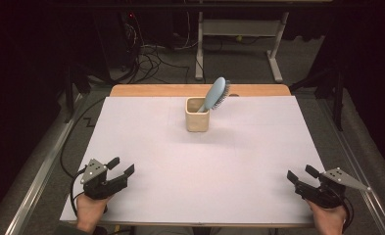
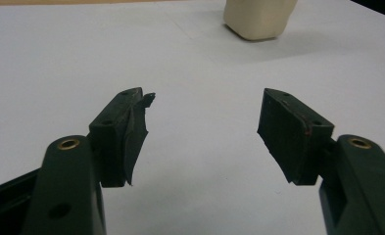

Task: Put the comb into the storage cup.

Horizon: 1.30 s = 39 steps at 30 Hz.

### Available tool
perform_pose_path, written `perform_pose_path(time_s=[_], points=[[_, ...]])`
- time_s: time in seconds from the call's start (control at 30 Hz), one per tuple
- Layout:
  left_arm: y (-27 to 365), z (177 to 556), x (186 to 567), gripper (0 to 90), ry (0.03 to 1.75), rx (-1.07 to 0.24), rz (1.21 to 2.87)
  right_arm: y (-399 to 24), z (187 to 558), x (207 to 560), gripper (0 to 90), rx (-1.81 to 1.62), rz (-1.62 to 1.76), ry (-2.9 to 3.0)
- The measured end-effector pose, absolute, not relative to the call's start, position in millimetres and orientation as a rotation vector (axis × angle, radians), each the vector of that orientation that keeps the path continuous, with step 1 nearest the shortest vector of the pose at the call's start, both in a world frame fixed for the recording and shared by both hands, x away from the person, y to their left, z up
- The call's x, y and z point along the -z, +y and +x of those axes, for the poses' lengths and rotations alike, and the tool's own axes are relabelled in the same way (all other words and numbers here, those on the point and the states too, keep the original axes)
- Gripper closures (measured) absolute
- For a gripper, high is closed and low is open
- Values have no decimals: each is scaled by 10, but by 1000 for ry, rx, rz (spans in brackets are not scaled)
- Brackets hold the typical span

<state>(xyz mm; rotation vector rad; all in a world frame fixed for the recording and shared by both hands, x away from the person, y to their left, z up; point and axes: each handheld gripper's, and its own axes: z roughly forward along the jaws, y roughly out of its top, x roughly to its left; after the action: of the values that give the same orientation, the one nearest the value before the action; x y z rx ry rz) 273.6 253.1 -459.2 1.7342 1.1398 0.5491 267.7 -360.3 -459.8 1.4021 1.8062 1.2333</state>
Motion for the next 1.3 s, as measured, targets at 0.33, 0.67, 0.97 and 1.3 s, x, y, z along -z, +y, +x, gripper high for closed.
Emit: perform_pose_path(time_s=[0.33, 0.67, 0.97, 1.3], points=[[2530, 2739, 4593, 351, 1141, -544, 1735, -3595, 2645, 4619, 252, -1233, 1396, 1804], [2532, 2748, 4597, 349, 1145, -532, 1734, -3601, 2601, 4621, 250, -1238, 1387, 1792], [2534, 2753, 4597, 349, 1144, -525, 1731, -3593, 2570, 4619, 248, -1253, 1395, 1785], [2527, 2758, 4599, 349, 1143, -524, 1735, -3573, 2564, 4618, 246, -1258, 1380, 1794]])
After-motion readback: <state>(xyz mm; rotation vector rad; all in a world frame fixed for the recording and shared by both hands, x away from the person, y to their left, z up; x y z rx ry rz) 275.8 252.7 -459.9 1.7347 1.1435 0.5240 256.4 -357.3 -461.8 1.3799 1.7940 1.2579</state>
